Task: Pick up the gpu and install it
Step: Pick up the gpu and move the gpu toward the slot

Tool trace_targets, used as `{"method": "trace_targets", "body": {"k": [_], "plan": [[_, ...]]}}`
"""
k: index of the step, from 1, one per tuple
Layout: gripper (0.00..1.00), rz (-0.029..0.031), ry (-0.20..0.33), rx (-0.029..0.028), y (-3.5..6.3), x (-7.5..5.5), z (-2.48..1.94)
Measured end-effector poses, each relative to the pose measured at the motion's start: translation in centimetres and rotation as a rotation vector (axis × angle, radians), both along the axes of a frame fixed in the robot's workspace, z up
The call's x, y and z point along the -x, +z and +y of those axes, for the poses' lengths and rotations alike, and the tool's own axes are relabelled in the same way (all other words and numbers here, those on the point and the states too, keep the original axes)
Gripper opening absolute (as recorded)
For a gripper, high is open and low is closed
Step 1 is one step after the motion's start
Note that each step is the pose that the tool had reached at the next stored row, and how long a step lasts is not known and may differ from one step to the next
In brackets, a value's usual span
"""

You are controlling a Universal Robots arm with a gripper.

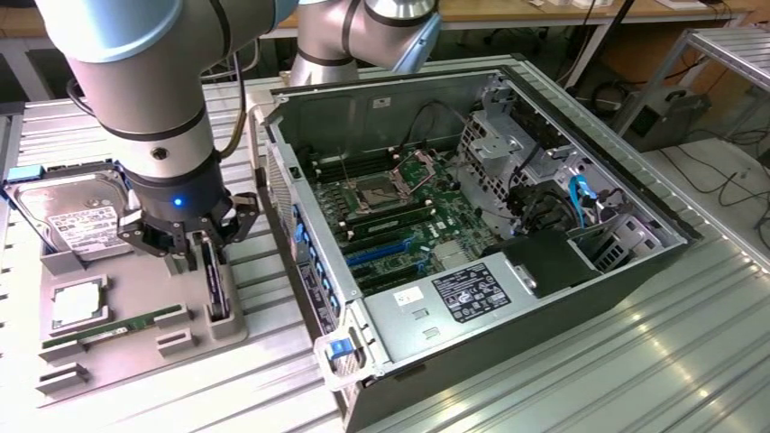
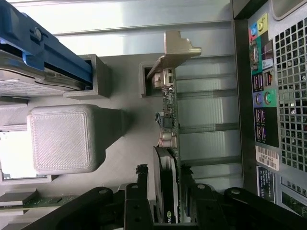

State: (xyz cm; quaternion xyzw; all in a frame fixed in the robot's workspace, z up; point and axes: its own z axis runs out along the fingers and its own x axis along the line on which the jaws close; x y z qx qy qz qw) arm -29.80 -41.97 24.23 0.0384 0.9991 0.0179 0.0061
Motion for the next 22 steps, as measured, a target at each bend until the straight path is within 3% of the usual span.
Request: {"method": "trace_targets", "body": {"k": [1, 3, 15, 22], "plan": [[0.41, 0.0, 0.0, 0.0, 0.0, 0.0, 0.0], [0.27, 0.0, 0.0, 0.0001, 0.0, 0.0, 0.0], [0.26, -0.0001, 0.051, 0.0, 0.0, 0.01, 0.0], [0.26, -0.0002, 0.052, -0.0002, 0.01, 0.01, 0.0]]}}
